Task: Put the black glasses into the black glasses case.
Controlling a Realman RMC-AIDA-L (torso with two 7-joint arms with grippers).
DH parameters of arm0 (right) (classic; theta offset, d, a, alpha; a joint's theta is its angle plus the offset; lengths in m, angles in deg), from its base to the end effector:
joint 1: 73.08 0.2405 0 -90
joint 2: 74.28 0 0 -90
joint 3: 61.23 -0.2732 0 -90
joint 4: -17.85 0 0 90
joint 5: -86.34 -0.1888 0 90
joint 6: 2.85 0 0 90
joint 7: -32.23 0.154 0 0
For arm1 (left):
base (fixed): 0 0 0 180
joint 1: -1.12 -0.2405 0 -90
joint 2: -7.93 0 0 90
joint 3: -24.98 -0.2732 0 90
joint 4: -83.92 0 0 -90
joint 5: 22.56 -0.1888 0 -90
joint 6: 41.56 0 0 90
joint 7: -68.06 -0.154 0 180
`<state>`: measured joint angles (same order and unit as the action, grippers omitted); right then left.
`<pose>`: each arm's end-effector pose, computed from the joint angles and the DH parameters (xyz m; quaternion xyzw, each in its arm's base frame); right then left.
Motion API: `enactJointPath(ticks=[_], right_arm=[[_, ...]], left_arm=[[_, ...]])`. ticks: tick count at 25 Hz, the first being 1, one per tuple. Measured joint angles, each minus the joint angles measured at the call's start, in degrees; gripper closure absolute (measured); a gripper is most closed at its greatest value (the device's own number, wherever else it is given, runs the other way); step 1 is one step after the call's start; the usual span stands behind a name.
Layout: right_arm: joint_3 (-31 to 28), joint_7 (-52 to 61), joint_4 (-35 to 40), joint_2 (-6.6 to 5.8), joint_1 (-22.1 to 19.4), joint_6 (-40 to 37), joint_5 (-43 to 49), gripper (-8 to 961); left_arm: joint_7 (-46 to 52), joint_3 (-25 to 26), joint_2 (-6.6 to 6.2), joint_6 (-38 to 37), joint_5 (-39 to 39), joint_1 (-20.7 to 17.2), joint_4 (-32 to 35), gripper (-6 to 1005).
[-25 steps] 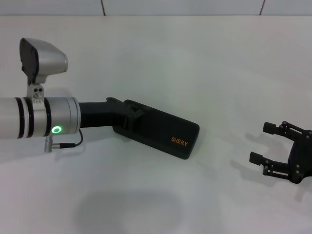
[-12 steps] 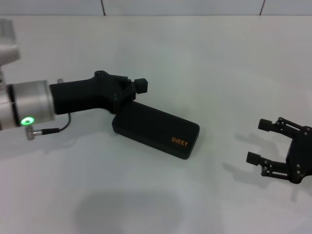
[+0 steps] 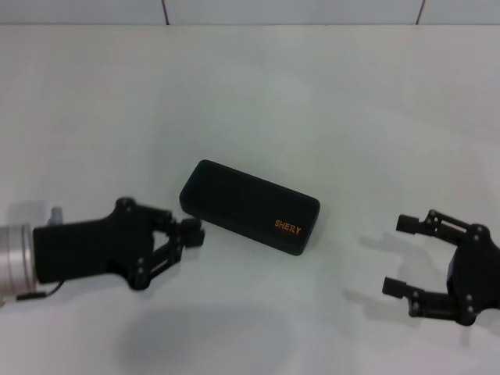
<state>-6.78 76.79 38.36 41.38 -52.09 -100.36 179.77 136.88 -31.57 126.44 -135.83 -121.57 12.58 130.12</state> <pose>0.2808 0.2467 -0.0329 -0.9289 0.0684 0.3389 0.1330 -0.2904 0.2390 -0.0140 -0.9438 -0.1553 -0.2619 0.1286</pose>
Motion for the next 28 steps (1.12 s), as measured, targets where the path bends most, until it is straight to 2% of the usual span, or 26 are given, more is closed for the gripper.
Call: enactJointPath(ticks=[2,5,13,18,21,28], right_arm=[[0.37,-0.74,-1.14,0.01,-0.03,0.24,0.01,110],[0.45,-3.33,-3.23,0.01,-0.2,0.65,0.01,110],[1.06,-5.07,-5.61,0.01,-0.56,4.96,0.0,110],[1.11,-5.11,-5.65,0.1,-0.6,5.16,0.0,110],[1.1,-5.12,-5.65,0.1,-0.6,5.22,0.0,110],[1.09,-5.15,-5.66,0.21,-0.27,5.52,0.0,110]], left_arm=[[-0.15,0.13,0.13,0.34,-0.3,-1.61,-0.01,924],[-0.42,1.31,0.07,0.49,-0.84,-2.97,-0.84,860],[-4.64,8.13,0.15,0.81,-6.1,-2.76,-6.05,689],[-5.91,8.88,0.27,0.75,-6.29,-2.8,-6.43,475],[-5.86,8.92,0.26,0.54,-6.26,-2.7,-6.45,245],[-5.86,8.97,0.05,-0.47,-6.29,-2.91,-6.1,106]])
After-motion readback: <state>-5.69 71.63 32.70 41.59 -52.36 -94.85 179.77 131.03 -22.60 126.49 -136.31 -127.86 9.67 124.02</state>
